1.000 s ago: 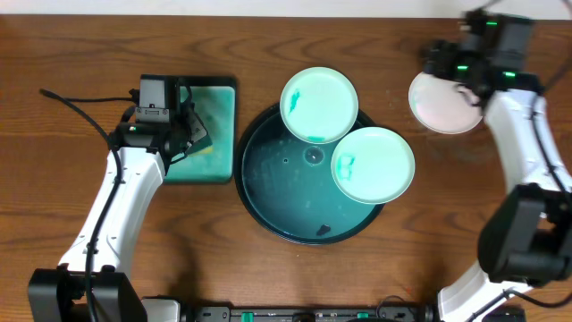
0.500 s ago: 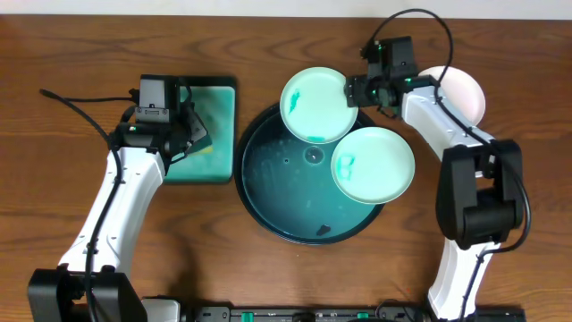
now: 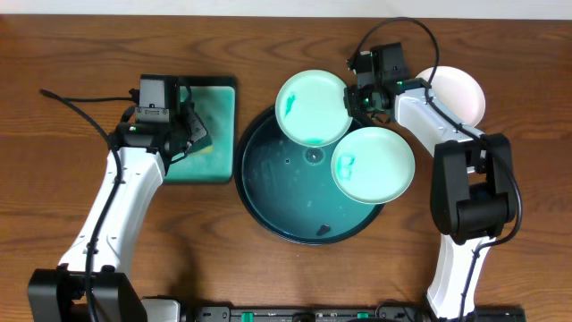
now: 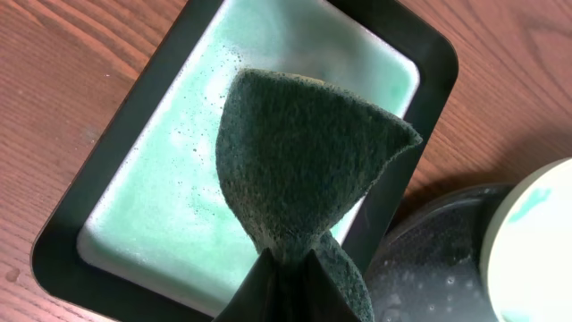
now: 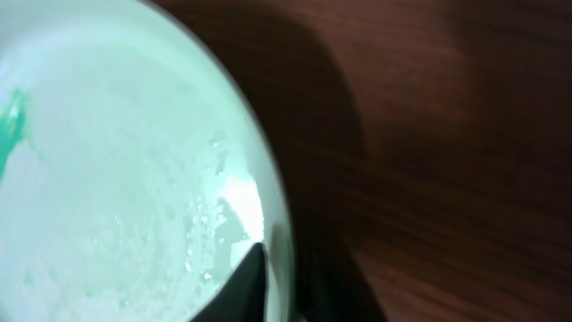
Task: Clean dirty plates on tray and stack at the side
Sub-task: 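Move the right gripper to the back white plate and grasp its rim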
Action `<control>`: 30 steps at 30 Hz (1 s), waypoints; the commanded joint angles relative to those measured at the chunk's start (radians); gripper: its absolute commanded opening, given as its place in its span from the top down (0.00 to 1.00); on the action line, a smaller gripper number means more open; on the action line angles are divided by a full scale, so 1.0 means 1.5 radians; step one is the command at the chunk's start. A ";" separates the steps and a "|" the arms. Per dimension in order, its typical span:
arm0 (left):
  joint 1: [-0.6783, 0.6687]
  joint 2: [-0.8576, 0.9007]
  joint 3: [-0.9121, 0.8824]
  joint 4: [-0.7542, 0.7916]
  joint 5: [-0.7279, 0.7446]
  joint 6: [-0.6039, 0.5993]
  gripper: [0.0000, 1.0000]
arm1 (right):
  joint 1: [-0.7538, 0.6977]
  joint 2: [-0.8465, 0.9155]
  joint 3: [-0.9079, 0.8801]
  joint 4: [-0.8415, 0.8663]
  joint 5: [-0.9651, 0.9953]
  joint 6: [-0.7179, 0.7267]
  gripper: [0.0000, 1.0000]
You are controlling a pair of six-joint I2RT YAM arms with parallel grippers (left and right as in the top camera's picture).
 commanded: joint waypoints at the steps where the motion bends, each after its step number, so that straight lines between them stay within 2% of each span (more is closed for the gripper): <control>1: 0.001 0.000 0.001 0.002 -0.003 0.012 0.93 | 0.014 0.005 -0.002 -0.014 -0.025 0.011 0.99; 6: 0.001 0.000 0.001 0.003 0.007 0.012 0.93 | 0.027 -0.002 0.000 -0.023 -0.156 0.049 0.99; 10: -0.007 0.000 0.001 0.016 0.085 0.069 0.93 | 0.028 -0.022 0.003 -0.057 -0.204 0.087 0.99; 15: -0.035 0.000 0.001 0.019 0.094 0.070 0.93 | 0.029 -0.030 0.002 -0.171 -0.197 0.077 0.99; 18: -0.063 0.000 0.001 0.025 0.094 0.069 0.93 | 0.036 -0.028 -0.012 -0.211 -0.143 0.065 0.99; 24: -0.124 0.003 0.001 0.074 0.093 0.063 0.93 | 0.069 -0.028 -0.032 -0.209 -0.089 0.060 0.99; 30: -0.170 0.028 0.001 0.079 0.093 0.008 0.93 | 0.100 -0.028 -0.032 -0.160 -0.087 0.068 0.99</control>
